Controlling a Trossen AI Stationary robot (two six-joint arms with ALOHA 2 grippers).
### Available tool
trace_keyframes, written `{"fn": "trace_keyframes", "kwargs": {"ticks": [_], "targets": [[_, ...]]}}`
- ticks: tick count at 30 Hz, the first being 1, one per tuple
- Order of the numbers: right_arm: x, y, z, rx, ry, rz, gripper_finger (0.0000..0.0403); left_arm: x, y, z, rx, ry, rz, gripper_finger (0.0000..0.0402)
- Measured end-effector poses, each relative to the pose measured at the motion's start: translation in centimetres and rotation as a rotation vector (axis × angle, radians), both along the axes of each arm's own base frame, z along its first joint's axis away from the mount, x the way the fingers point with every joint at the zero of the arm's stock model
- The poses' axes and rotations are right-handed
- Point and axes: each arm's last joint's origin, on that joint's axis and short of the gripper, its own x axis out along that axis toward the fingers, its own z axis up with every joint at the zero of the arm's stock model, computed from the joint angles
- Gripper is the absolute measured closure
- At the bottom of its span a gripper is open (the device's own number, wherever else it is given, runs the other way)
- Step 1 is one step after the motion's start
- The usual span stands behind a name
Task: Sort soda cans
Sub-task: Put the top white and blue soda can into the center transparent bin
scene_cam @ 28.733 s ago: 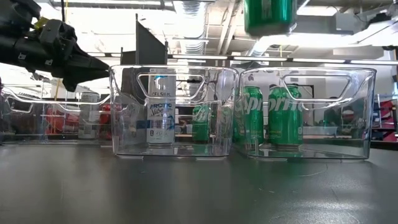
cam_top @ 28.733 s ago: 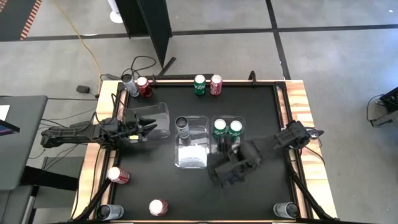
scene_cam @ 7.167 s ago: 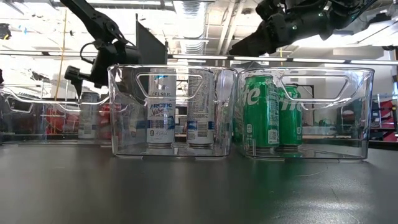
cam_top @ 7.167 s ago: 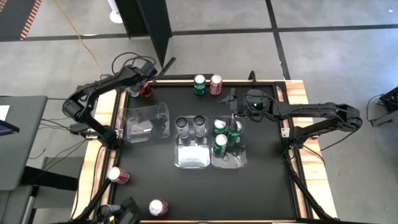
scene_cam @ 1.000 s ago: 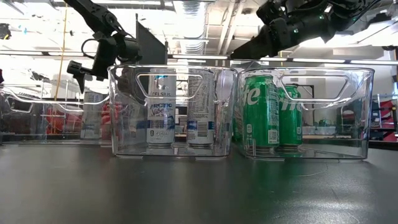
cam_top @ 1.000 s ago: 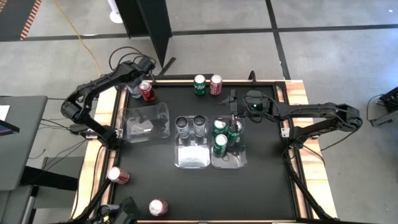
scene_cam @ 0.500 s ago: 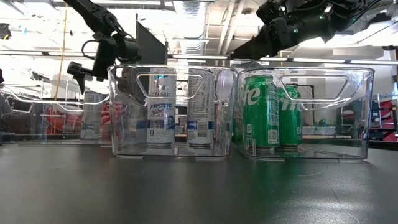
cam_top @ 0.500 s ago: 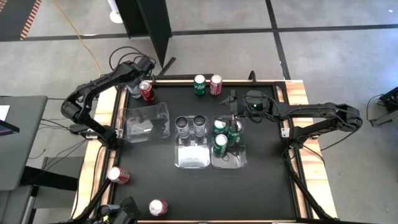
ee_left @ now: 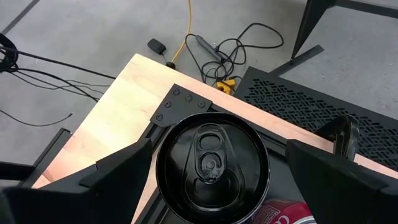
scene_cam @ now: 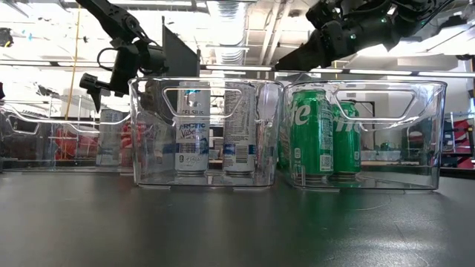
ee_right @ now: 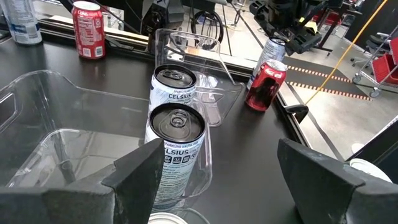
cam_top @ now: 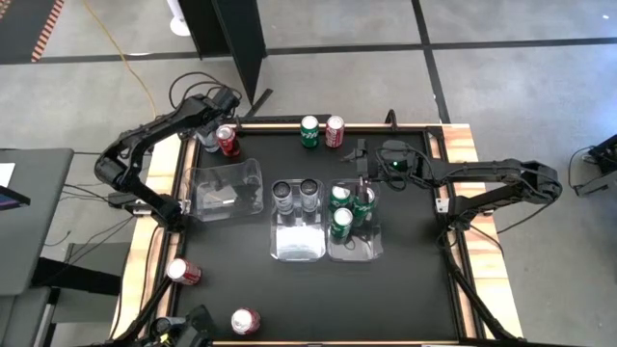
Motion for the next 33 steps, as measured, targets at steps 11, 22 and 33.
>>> {"fn": "trace_keyframes", "kwargs": {"ticks": [11,22,33], "targets": [[0.01,0.04,-0.01,0.003,0.001,0.001,0.0072,-0.02,-0.02,-0.01,-0.002,0.002,0.000,0.0036],[0.00,0.04,-0.07,0.004,0.007,0.001,0.0072,0.32,-0.20,0.06,0.000,0.042,-0.033,0.0036],[0.01,0.03,-0.03,0.001,0.003,0.002,0.0072,0.11,-0.13,0.04,-0.014,0.062,-0.041,0.0040]]}}
